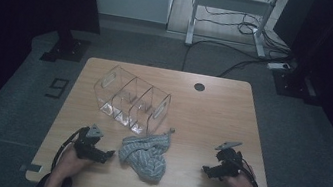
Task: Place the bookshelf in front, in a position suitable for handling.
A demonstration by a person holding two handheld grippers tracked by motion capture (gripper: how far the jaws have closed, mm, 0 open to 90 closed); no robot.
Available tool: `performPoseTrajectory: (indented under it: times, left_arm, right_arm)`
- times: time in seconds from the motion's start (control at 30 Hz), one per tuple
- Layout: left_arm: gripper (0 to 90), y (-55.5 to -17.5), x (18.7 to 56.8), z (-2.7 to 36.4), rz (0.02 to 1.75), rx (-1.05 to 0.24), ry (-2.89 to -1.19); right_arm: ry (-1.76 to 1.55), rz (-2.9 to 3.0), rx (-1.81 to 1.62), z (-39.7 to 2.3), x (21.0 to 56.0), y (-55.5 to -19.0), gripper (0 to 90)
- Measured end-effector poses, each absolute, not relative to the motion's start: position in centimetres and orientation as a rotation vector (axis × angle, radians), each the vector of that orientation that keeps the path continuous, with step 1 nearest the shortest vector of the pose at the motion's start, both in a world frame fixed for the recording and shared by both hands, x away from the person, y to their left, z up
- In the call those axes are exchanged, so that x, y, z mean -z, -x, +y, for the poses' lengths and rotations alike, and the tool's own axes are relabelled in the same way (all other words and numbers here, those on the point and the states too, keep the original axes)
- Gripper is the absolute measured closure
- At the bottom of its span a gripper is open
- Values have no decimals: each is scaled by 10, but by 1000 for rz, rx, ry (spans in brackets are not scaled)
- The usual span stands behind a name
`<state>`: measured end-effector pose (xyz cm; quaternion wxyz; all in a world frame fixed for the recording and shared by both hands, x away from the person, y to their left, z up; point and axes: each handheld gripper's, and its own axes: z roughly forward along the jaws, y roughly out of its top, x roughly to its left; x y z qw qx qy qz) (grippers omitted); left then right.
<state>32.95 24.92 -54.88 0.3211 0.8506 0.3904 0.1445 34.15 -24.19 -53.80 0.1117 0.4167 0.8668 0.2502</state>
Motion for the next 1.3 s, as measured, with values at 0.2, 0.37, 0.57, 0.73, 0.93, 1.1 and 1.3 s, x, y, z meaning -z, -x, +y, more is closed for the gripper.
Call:
performPoseTrajectory:
  times: [0.2,0.37,0.57,0.73,0.93,1.1,1.3]
  left_arm:
    - [0,-330,549,249,1027,-380,-2234]
    - [0,-330,549,249,1028,-381,-2234]
    - [0,-330,549,249,1028,-381,-2235]
    - [0,-330,549,249,1027,-381,-2236]
    - [0,-330,549,249,1027,-381,-2236]
    - [0,-330,549,249,1027,-381,-2236]
    - [0,-330,549,249,1028,-382,-2236]
  right_arm:
    - [-1208,2528,-758,-240,530,-339,0]
    - [-1191,2506,-807,-239,522,-337,0]
    - [-1189,2461,-884,-238,510,-335,0]
    - [-1171,2452,-931,-239,501,-333,0]
    - [-1143,2440,-943,-236,495,-331,0]
    - [-1128,2452,-973,-226,491,-330,0]
    - [-1100,2478,-1003,-216,488,-329,0]
